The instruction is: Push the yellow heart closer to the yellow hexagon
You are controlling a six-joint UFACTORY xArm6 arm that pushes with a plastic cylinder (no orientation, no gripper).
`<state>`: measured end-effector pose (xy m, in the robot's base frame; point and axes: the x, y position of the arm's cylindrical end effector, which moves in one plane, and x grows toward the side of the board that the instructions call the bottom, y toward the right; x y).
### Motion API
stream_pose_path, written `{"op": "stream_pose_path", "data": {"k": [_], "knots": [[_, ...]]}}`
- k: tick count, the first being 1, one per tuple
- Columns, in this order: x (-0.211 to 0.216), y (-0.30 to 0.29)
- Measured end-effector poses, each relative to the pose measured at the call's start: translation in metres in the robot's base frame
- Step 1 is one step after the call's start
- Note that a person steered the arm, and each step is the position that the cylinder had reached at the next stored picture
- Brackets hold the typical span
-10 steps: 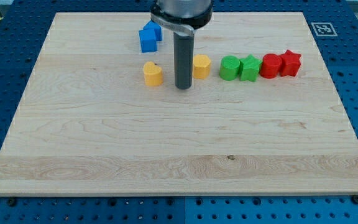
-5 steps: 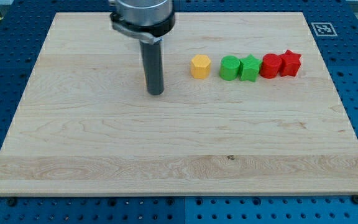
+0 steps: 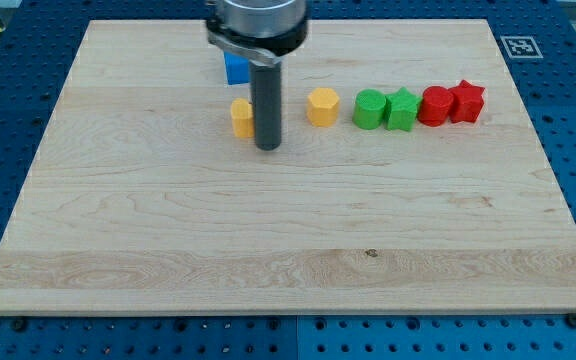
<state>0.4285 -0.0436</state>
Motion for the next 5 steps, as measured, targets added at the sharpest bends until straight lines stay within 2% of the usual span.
{"op": "stream_pose_path", "data": {"k": [2,4,5], "knots": [[-0.022,-0.043],[-0.055,-0.030],[-0.055,-0.015]]}}
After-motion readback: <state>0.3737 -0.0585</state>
